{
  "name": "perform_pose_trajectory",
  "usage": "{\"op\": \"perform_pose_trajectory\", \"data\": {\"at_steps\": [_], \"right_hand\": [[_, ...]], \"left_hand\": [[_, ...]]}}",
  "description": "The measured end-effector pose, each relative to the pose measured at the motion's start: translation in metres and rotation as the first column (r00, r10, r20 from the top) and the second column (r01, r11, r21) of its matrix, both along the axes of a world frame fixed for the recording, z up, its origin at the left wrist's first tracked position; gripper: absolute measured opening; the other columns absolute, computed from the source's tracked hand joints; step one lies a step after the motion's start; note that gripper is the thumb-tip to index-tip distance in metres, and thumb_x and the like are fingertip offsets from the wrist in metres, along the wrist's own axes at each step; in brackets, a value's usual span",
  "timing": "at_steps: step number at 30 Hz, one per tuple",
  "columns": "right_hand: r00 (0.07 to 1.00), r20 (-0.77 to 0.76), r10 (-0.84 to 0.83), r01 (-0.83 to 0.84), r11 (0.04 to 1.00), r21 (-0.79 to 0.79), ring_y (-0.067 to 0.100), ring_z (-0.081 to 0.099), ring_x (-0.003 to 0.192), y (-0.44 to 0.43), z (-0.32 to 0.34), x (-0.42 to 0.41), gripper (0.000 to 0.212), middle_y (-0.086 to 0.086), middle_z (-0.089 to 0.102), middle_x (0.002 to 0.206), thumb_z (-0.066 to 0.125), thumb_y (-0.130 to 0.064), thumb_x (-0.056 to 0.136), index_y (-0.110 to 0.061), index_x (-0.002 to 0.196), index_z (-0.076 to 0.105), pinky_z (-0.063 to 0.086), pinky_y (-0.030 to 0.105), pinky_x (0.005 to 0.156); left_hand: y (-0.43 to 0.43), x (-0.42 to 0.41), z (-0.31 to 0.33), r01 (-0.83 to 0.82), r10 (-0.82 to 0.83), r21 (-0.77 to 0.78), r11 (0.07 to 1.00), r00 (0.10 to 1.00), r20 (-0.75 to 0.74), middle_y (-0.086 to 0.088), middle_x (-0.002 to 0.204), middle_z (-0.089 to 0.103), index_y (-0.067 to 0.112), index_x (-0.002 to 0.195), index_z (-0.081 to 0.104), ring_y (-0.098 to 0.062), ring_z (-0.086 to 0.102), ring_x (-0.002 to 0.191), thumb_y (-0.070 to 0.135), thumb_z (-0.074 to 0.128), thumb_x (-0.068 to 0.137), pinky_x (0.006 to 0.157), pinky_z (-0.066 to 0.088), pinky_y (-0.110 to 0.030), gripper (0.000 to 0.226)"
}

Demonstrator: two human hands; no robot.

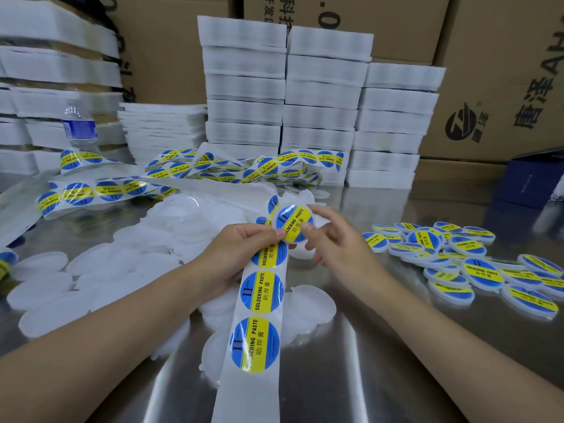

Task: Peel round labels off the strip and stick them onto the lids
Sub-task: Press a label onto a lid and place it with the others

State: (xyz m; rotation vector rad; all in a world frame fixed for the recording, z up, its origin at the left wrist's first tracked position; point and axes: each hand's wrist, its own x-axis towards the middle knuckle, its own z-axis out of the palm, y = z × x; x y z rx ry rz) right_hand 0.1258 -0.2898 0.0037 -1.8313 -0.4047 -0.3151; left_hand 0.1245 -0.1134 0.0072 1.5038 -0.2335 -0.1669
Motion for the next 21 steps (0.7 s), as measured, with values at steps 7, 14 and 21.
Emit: {"op": "perform_pose_trajectory", "data": {"at_steps": [7,14,21], "right_hand": [[0.996,0.044,0.072,-0.071,0.997,-0.021,0.016,0.049,0.061,0.0,-0.007,0.002,0.021,0.007,0.063,0.067,0.069,-0.045,0.079,-0.036,0.095,0.059,0.043,0.036,0.063],[0.999,0.037,0.023,-0.015,0.977,-0.213,0.021,0.061,0.065,-0.004,-0.01,0.003,0.054,0.003,0.069,0.074,0.061,-0.074,0.059,-0.026,0.083,0.056,0.053,0.043,0.066],[0.986,0.096,-0.137,0.165,0.893,-0.418,0.006,0.04,0.051,-0.007,-0.009,0.009,0.063,-0.013,0.046,0.05,0.035,-0.084,0.061,-0.021,0.06,0.04,0.031,0.023,0.05]], "left_hand": [[0.001,0.0,-0.003,0.127,-0.127,0.015,0.992,0.991,0.043,-0.005,0.077,0.076,0.017,0.072,0.08,-0.011,0.07,0.061,0.033,0.073,0.057,0.054,0.052,-0.018,0.023],[0.003,0.002,-0.005,0.148,-0.158,0.135,0.98,0.985,0.07,-0.005,0.07,0.073,0.017,0.07,0.079,-0.01,0.067,0.062,0.034,0.08,0.051,0.059,0.052,-0.019,0.026],[0.003,0.003,-0.006,0.161,-0.173,0.152,0.975,0.982,0.069,-0.003,0.07,0.074,0.018,0.071,0.079,-0.009,0.068,0.061,0.04,0.08,0.05,0.058,0.052,-0.018,0.03]]}}
